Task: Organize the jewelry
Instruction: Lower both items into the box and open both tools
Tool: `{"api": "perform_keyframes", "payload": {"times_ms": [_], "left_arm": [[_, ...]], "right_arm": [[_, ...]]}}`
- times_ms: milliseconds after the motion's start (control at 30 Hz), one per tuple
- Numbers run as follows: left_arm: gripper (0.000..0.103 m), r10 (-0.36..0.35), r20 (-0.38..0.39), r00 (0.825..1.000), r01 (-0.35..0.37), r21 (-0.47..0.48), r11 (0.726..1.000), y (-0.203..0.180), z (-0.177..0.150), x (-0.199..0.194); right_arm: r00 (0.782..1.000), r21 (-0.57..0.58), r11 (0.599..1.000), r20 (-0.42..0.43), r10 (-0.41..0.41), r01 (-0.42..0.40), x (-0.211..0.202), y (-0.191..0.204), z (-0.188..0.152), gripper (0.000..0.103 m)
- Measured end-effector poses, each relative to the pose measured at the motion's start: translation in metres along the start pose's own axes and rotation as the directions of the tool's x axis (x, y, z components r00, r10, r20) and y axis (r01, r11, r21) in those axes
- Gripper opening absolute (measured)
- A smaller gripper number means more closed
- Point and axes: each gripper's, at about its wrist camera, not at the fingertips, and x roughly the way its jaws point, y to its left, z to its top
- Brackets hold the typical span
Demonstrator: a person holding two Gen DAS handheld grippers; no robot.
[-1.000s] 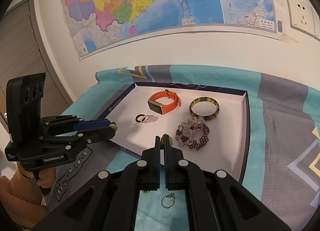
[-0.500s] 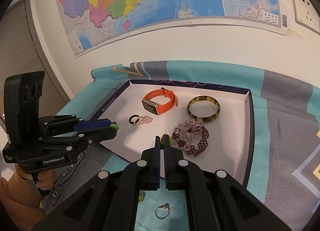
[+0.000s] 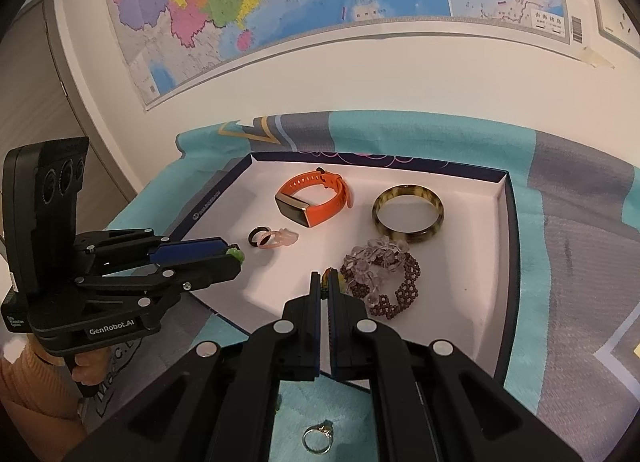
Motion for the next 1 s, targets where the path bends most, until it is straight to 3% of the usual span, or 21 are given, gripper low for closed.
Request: {"api": "perform_keyframes", "payload": {"times_ms": [1000], "left_arm": [[0.025, 0.024, -0.071, 0.997, -0.025, -0.020, 0.999, 0.004, 0.006, 0.030]], "right_arm": [[0.999, 0.037, 0.999, -0.043, -0.004, 0.005, 0.027, -0.009, 0.008, 0.002]]}}
